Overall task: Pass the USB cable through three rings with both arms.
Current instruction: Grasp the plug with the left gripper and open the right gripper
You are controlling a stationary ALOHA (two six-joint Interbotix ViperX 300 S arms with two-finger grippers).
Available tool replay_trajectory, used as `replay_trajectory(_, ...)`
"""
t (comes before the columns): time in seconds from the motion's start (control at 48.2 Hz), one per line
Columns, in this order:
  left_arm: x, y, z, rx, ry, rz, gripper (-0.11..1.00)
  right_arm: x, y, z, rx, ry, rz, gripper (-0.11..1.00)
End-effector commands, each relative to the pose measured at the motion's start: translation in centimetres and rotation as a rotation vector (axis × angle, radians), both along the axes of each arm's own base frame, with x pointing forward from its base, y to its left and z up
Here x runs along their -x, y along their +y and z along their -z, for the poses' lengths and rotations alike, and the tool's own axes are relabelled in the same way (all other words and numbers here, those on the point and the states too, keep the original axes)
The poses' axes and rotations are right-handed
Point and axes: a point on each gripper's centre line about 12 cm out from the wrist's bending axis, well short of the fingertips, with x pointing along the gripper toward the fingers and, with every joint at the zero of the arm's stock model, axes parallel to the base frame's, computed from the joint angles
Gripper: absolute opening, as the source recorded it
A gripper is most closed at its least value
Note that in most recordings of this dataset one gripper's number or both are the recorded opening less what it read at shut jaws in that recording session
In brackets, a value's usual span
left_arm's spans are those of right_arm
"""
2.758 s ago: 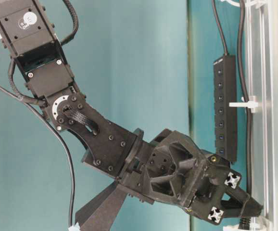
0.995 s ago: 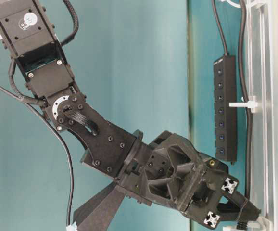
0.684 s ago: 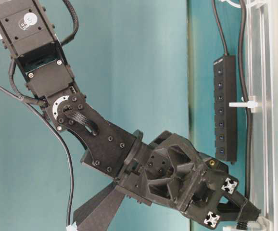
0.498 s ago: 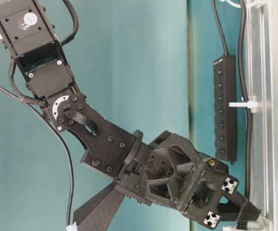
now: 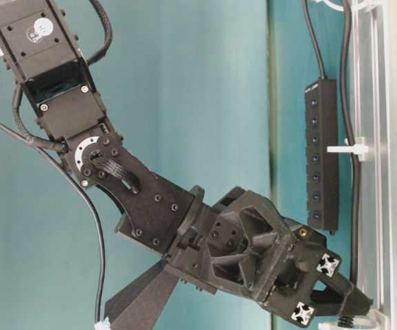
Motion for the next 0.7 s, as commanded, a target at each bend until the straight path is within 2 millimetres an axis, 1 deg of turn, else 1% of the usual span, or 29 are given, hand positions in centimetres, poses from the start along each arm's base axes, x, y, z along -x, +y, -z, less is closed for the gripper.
replay_trajectory(0.0,-0.4,0.0,-0.7,-0.002,-0.031,0.003,0.21,-0.3,0.3,-1.0,-0.008,-0.034,0.002,-0.09)
replay_trajectory(0.228,-0.3,0.0,-0.7,-0.002,-0.028,0.003,0.21,-0.2,0.4,-1.1,-0.008,-0.031,0.001,-0.05)
replay_trajectory(0.27,-0.2,0.0,-0.7,-0.002,-0.028,0.003,0.21,-0.2,0.3,-1.1,-0.006,-0.03,0.0,-0.03)
replay_trajectory(0.373,-0.2,0.0,-0.8,-0.002,-0.026,0.003,0.21,-0.2,0.4,-1.0,-0.006,-0.025,-0.001,0.08)
replay_trajectory(0.415,0.0,0.0,-0.7,-0.002,-0.014,0.003,0.21,-0.1,0.4,-1.2,-0.007,-0.027,0.0,0.15)
replay_trajectory(0.456,0.1,-0.1,-0.5,-0.001,0.005,0.004,0.21,-0.1,0.4,-1.3,-0.007,-0.025,0.002,0.24)
replay_trajectory(0.539,0.4,-0.2,-0.7,0.0,0.031,0.005,0.21,0.1,0.4,-1.8,-0.009,-0.022,0.008,0.47)
replay_trajectory(0.56,0.5,-0.2,-0.7,0.0,0.035,0.007,0.21,0.1,0.5,-1.8,-0.009,-0.019,0.006,0.56)
replay_trajectory(0.601,0.6,-0.2,-0.9,0.0,0.038,0.008,0.21,0.2,0.4,-2.1,-0.006,-0.018,0.005,0.67)
replay_trajectory(0.663,0.8,-0.3,-1.3,-0.002,0.037,0.012,0.21,0.4,0.3,-2.4,-0.003,-0.02,0.006,0.83)
replay_trajectory(0.684,1.0,-0.3,-1.4,-0.002,0.035,0.01,0.21,0.4,0.3,-2.6,-0.002,-0.023,0.006,0.86)
